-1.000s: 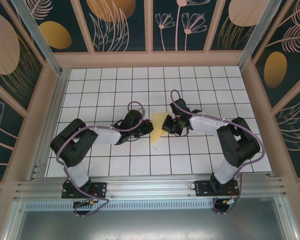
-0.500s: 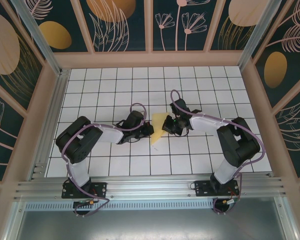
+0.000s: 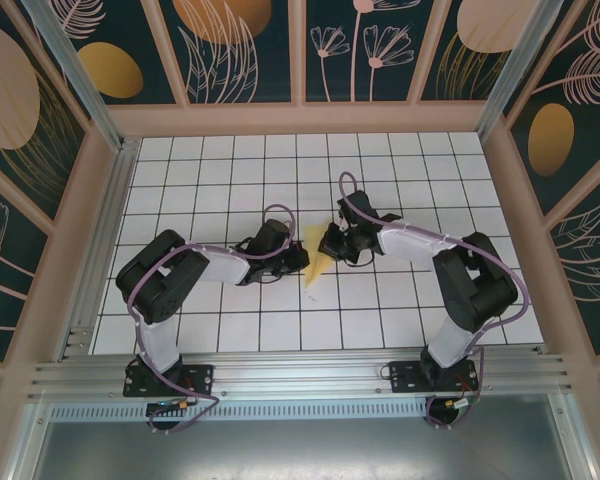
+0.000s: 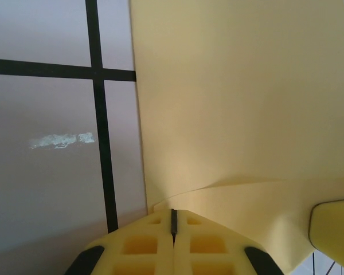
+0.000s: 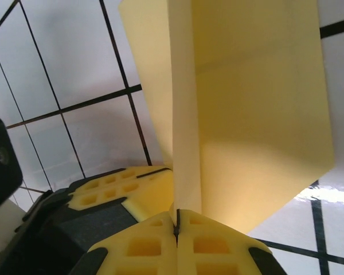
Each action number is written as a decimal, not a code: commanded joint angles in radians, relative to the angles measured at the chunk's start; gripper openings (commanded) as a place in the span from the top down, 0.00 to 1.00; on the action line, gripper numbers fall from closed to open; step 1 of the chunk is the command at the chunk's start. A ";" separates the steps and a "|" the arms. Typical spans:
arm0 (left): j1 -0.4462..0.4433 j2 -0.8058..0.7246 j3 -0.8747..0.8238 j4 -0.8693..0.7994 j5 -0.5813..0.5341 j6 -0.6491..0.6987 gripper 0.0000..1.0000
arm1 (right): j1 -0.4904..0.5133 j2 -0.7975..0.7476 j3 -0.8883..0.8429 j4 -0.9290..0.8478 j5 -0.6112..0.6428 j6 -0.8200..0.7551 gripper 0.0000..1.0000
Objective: Fold a paper plane with a square sheet of paper (pick it up from the middle)
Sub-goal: Fourth fold the wing at the center of the table.
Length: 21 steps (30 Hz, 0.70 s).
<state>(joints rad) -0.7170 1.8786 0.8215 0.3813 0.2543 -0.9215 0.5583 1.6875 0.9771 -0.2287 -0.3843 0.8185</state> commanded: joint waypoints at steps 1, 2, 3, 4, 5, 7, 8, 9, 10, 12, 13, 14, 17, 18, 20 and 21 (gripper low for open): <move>0.002 0.045 0.005 -0.067 -0.017 0.015 1.00 | 0.008 0.038 0.032 0.027 -0.016 0.006 1.00; 0.001 0.045 0.007 -0.068 -0.017 0.015 1.00 | 0.008 0.043 0.036 0.033 -0.018 0.009 1.00; 0.002 0.046 0.007 -0.068 -0.015 0.014 1.00 | 0.008 0.049 0.038 0.039 -0.020 0.010 1.00; 0.001 0.048 0.008 -0.069 -0.015 0.013 1.00 | 0.009 0.052 0.040 0.048 -0.023 0.013 1.00; 0.002 0.050 0.008 -0.068 -0.015 0.011 1.00 | 0.010 0.057 0.042 0.056 -0.026 0.015 1.00; 0.001 0.051 0.007 -0.067 -0.015 0.008 1.00 | 0.009 0.066 0.043 0.073 -0.039 0.021 1.00; 0.001 0.051 0.007 -0.066 -0.016 0.007 1.00 | 0.009 0.068 0.042 0.083 -0.046 0.024 1.00; 0.001 0.054 0.005 -0.064 -0.016 0.006 1.00 | 0.009 0.069 0.041 0.096 -0.052 0.028 1.00; 0.001 0.056 0.005 -0.063 -0.017 0.004 1.00 | 0.009 0.070 0.038 0.106 -0.054 0.034 1.00; 0.001 0.057 0.004 -0.059 -0.016 0.001 1.00 | 0.009 0.074 0.033 0.123 -0.059 0.044 1.00; 0.002 0.057 0.004 -0.059 -0.016 -0.001 1.00 | 0.009 0.076 0.029 0.138 -0.061 0.052 1.00; 0.001 0.057 0.002 -0.057 -0.016 -0.002 1.00 | 0.009 0.078 0.024 0.152 -0.064 0.060 1.00; 0.002 0.057 0.004 -0.058 -0.018 -0.004 1.00 | 0.009 0.089 0.015 0.180 -0.068 0.080 1.00; 0.002 0.057 0.004 -0.058 -0.019 -0.006 1.00 | 0.009 0.091 0.011 0.190 -0.072 0.087 1.00; 0.001 0.057 0.001 -0.056 -0.023 -0.009 1.00 | 0.009 0.095 0.001 0.220 -0.085 0.104 1.00; 0.001 0.057 0.001 -0.059 -0.027 -0.008 1.00 | 0.008 0.095 -0.005 0.233 -0.092 0.111 1.00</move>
<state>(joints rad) -0.7170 1.8843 0.8268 0.3817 0.2543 -0.9230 0.5591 1.7641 0.9867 -0.0738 -0.4515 0.8909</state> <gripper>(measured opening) 0.047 0.044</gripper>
